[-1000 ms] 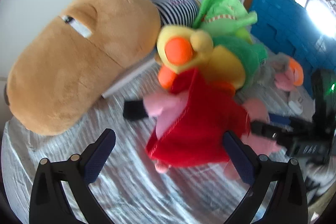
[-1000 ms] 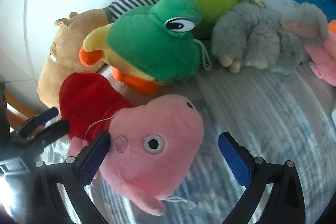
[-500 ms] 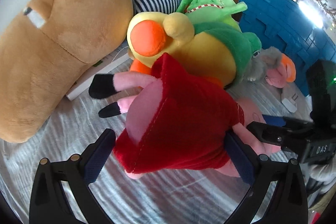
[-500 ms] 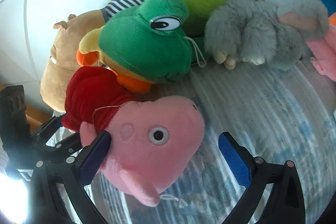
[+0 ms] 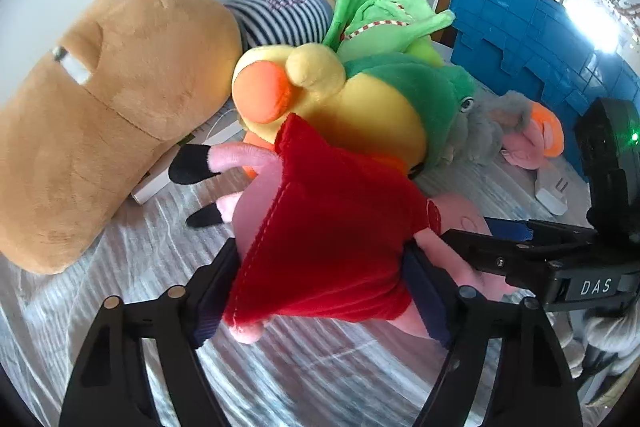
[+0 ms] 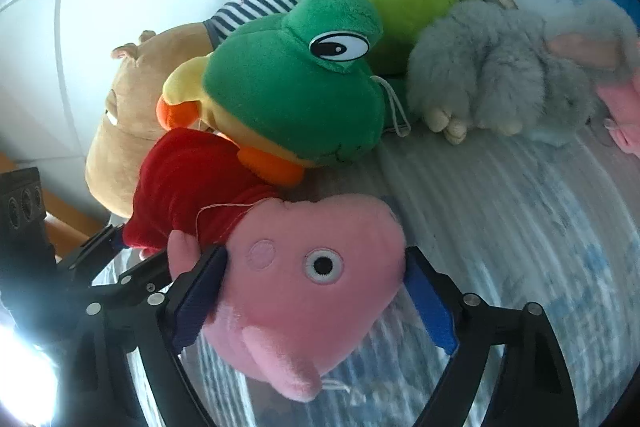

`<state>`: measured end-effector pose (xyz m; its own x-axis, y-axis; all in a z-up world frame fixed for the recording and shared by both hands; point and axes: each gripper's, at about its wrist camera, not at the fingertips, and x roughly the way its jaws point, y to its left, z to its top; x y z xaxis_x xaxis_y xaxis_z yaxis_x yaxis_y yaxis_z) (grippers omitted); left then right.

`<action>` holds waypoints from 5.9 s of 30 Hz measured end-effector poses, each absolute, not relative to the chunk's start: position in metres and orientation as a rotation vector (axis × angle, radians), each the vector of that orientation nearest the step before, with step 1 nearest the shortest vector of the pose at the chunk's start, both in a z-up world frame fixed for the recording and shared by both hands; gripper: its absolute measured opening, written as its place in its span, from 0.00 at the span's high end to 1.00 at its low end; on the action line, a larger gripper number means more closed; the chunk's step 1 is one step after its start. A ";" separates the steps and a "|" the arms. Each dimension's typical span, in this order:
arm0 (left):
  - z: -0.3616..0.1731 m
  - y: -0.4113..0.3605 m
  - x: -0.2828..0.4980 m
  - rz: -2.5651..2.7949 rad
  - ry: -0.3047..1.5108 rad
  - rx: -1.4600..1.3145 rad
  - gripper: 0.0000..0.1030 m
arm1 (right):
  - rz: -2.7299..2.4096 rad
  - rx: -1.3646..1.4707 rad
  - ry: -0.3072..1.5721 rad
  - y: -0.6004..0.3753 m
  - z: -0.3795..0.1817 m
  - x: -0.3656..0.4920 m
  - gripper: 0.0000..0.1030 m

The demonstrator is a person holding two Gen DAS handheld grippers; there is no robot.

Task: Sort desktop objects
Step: 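Close the left gripper on the red dress while the right gripper grips the pig's head, then lift the red-dressed pig with both grippers and carry it over the blue bin, then lower the pig into the blue bin and open both grippers, then withdraw both grippers from the bin back over the table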

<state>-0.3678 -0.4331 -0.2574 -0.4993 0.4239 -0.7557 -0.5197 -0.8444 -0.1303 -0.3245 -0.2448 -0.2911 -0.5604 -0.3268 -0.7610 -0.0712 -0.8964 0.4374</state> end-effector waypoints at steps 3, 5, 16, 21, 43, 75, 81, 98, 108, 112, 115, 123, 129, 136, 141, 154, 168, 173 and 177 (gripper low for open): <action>-0.249 -0.429 -0.354 2.330 0.173 -1.118 0.26 | -2.575 1.390 -0.618 -0.245 -0.285 -0.316 0.18; -0.244 -0.428 -0.344 2.329 0.166 -1.120 0.26 | -2.572 1.389 -0.608 -0.243 -0.280 -0.308 0.19; -0.214 -0.424 -0.256 2.356 0.067 -1.151 0.26 | -2.503 1.407 -0.581 -0.225 -0.248 -0.238 0.19; -0.197 -0.421 -0.213 2.369 0.039 -1.178 0.26 | -2.483 1.409 -0.552 -0.219 -0.232 -0.192 0.19; -0.097 -0.367 -0.086 2.337 0.003 -0.961 0.26 | -2.738 1.177 -0.456 -0.180 -0.107 -0.054 0.19; 0.017 -0.077 -0.055 2.436 0.111 -0.665 0.26 | -2.810 0.852 -0.384 0.088 0.005 -0.026 0.19; 0.039 -0.023 -0.084 2.369 0.122 -0.609 0.26 | -2.930 0.781 -0.374 0.137 0.034 -0.030 0.19; 0.060 0.214 -0.206 2.392 0.078 -0.632 0.26 | -2.978 0.722 -0.303 0.365 0.076 -0.117 0.19; 0.029 0.284 -0.266 2.428 0.125 -0.830 0.26 | -2.892 0.825 -0.371 0.443 0.038 -0.184 0.19; 0.018 0.287 -0.272 2.456 0.144 -0.890 0.26 | -2.860 0.862 -0.382 0.453 0.026 -0.196 0.19; 0.018 0.284 -0.272 2.468 0.135 -0.906 0.26 | -2.842 0.859 -0.388 0.453 0.023 -0.199 0.19; 0.021 0.263 -0.249 2.549 0.148 -0.919 0.18 | -2.875 0.828 -0.359 0.449 0.030 -0.195 0.00; 0.031 0.232 -0.217 2.618 0.140 -0.873 0.03 | -2.917 0.800 -0.365 0.437 0.035 -0.173 0.00; 0.034 0.193 -0.176 2.643 0.132 -0.825 0.01 | -2.996 0.793 -0.280 0.400 0.039 -0.130 0.00; 0.030 0.176 -0.155 2.634 0.130 -0.831 0.01 | -3.042 0.759 -0.233 0.371 0.043 -0.099 0.00; 0.034 0.152 -0.112 2.627 0.151 -0.805 0.01 | -3.073 0.760 -0.228 0.333 0.044 -0.056 0.00; 0.032 0.137 -0.100 2.633 0.134 -0.817 0.01 | -3.060 0.779 -0.213 0.317 0.042 -0.045 0.00; 0.028 0.123 -0.100 2.652 0.112 -0.833 0.01 | -3.040 0.782 -0.205 0.304 0.039 -0.046 0.00; 0.022 0.105 -0.099 2.674 0.094 -0.851 0.01 | -3.019 0.795 -0.203 0.291 0.034 -0.049 0.00</action>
